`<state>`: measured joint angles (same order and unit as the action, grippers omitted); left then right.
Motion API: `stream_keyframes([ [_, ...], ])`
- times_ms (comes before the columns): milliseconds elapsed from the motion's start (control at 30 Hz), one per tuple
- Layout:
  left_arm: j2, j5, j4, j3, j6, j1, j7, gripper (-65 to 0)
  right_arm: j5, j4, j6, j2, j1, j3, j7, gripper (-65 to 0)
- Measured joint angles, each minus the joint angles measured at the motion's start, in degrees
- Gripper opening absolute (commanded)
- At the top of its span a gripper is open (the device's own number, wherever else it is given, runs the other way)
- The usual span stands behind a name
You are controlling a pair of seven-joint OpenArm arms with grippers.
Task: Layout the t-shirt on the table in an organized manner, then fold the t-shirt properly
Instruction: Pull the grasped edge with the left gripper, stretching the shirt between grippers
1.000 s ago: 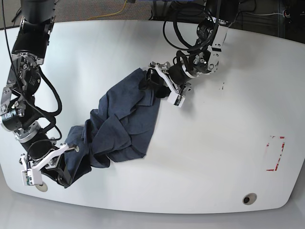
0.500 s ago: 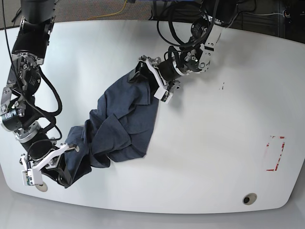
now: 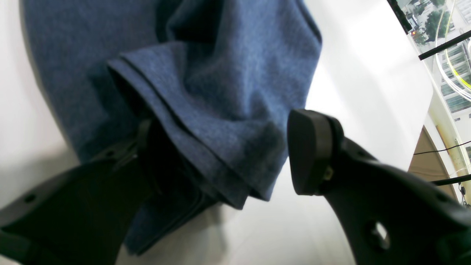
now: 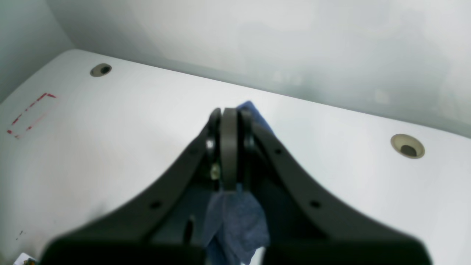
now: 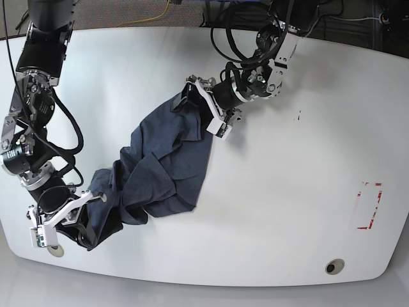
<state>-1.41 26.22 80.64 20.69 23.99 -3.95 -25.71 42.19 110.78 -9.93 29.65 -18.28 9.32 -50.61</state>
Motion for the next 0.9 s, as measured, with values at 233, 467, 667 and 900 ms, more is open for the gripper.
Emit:
stream_keyframes([
  [233, 0.0, -0.1, 0.1, -0.2, 0.0, 0.3, -0.1, -44.6, 0.0, -0.1, 0.0, -0.5, 0.5, 0.0, -0.1, -65.0],
  [467, 0.0, 0.0, 0.1, -0.3, 0.0, 1.9, 0.4, -50.0, 0.0, -0.2, 0.0, -1.2, 0.6, 0.0, 0.0, -65.0],
  [667, 0.0, 0.0, 0.1, -0.3, 0.0, 1.6, 0.0, -50.1, 0.0, -0.2, 0.0, -1.2, 0.6, 0.0, 0.0, -65.0],
  [900, 0.0, 0.0, 0.1, -0.3, 0.0, 1.6, 0.0, -50.6, 0.0, -0.2, 0.0, -1.2, 0.6, 0.0, 0.0, -65.0],
])
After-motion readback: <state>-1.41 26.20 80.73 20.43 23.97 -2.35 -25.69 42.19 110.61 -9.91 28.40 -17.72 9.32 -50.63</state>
